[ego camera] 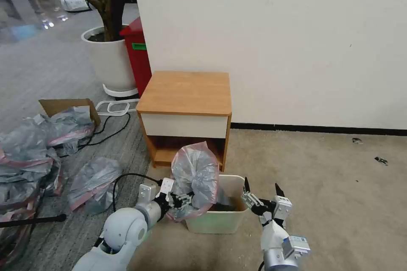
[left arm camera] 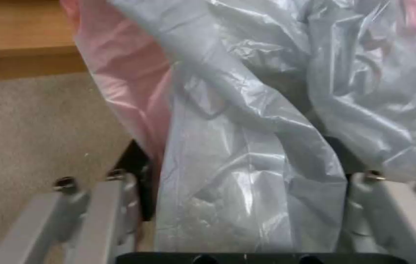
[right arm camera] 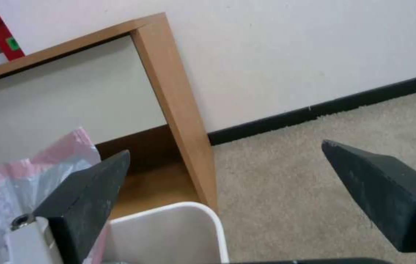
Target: Pick up the garbage bag from the table and place it over the trash can.
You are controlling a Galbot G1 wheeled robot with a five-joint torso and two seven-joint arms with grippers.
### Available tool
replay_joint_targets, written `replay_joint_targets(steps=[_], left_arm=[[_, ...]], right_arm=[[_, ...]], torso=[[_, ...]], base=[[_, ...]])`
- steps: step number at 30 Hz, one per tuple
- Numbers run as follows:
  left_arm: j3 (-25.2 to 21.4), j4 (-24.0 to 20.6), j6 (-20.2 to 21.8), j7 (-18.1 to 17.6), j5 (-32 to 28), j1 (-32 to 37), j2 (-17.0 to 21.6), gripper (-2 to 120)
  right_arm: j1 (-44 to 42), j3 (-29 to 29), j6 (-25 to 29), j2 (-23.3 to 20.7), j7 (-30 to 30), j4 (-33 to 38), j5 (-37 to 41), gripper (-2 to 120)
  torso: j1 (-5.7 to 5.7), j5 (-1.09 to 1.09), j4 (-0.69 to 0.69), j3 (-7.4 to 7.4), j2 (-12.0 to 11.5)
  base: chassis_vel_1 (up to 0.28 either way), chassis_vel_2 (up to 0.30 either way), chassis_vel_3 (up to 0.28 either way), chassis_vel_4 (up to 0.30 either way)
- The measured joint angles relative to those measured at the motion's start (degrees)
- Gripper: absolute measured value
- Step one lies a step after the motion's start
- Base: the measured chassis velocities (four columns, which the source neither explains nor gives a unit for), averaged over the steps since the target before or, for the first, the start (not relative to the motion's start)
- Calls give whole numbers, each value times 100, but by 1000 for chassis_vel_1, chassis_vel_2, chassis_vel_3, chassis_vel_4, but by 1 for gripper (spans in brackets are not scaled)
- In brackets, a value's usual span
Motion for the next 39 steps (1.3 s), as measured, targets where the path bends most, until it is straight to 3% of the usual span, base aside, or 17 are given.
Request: replay_joint_targets(steps=[15,21,29,33,39], left_arm=[[-149,-59,-117,-85,53,207,-101,6],[-197,-158,-431,-325,125,355,-134,6],[-358,-534,-1181,-634,369,688,-146,4],[-471,-672,-1827,-826,256,937,-170,4],[-491,-814,-2097,-885,-5,1092,-216,4]], right_arm=[[64,-74,12,7,0,-28,3,100],[96,-141,10,3,-49,-1,22,100],[81,-452,-11,-133,-1090,455,589,100],[50,-974,-952,-452,-1593,956,1770,100],[408,-1181,-1548,-561,-1674,767,2194,100]], torso=[[0,-3,-1,1,0],[0,-6,-3,2,-1],[1,-6,-2,3,-2],[1,-4,-2,2,-2],[1,-3,-2,2,-2]], base=[[0,0,0,0],[0,0,0,0],[0,0,0,0],[0,0,0,0],[0,0,0,0]])
